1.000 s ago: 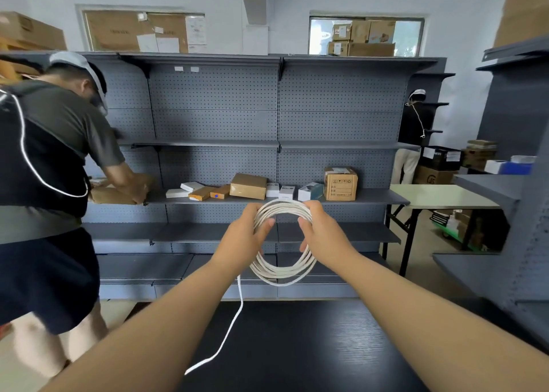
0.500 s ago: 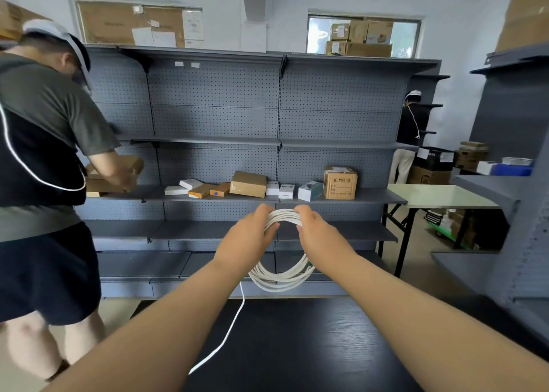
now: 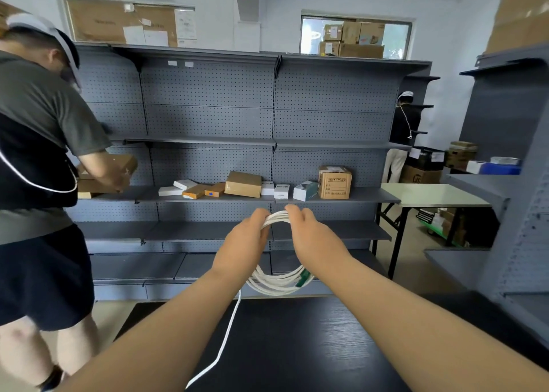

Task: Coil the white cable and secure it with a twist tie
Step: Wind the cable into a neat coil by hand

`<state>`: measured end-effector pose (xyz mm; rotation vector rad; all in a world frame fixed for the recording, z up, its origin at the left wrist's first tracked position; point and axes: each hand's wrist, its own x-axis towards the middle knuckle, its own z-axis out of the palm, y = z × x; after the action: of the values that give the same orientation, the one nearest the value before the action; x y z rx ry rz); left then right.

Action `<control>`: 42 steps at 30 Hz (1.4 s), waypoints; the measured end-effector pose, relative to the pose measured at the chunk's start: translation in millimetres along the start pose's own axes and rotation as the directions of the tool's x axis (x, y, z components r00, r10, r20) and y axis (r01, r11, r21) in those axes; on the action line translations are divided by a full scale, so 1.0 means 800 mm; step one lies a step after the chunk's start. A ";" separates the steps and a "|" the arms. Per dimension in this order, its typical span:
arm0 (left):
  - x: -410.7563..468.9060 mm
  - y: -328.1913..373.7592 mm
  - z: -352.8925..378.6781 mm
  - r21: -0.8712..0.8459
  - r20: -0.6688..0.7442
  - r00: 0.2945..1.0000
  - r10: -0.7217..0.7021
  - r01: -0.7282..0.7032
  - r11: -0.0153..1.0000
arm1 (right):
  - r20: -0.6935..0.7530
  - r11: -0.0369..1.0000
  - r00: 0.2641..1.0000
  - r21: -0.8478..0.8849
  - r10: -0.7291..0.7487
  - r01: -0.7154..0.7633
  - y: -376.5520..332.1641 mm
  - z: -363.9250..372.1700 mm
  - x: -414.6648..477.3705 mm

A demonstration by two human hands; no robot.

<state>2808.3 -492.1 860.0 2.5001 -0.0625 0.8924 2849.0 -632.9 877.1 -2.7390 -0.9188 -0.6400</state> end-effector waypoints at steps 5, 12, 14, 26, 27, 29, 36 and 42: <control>0.001 0.001 -0.002 -0.077 -0.036 0.997 -0.069 0.066 0.995 | 0.053 0.988 0.996 0.133 0.072 -0.079 0.002 -0.001 0.001; 0.004 0.008 0.007 -0.365 -0.047 0.954 -0.297 0.261 0.894 | 0.073 0.848 0.964 0.462 0.257 -0.261 0.015 0.008 0.004; 0.005 0.012 0.008 -0.442 -0.058 0.948 -0.314 0.258 0.859 | 0.124 0.776 0.955 0.559 0.270 -0.292 0.019 0.008 0.003; 0.012 0.017 0.030 -0.417 -0.202 0.930 -0.306 0.201 0.887 | 0.062 0.645 0.967 0.734 0.246 -0.211 0.032 0.007 0.005; 0.012 0.018 0.031 -0.407 -0.208 0.930 -0.305 0.201 0.891 | 0.056 0.649 0.967 0.731 0.250 -0.210 0.033 0.008 0.005; 0.012 0.019 0.033 -0.396 -0.210 0.929 -0.304 0.203 0.895 | 0.038 0.650 0.962 0.729 0.271 -0.212 0.036 0.011 0.005; 0.012 0.025 0.044 -0.533 -0.168 0.905 -0.391 0.251 0.808 | 0.019 0.520 0.907 0.814 0.420 -0.258 0.042 0.019 0.009; 0.013 0.029 0.039 -0.396 -0.257 0.912 -0.320 0.203 0.895 | -0.080 0.687 0.967 0.718 0.243 -0.113 0.043 0.007 0.008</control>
<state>2830.7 -525.6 855.2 1.9418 0.2004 1.0457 2876.3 -655.1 873.7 -1.9965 -0.6523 -0.3594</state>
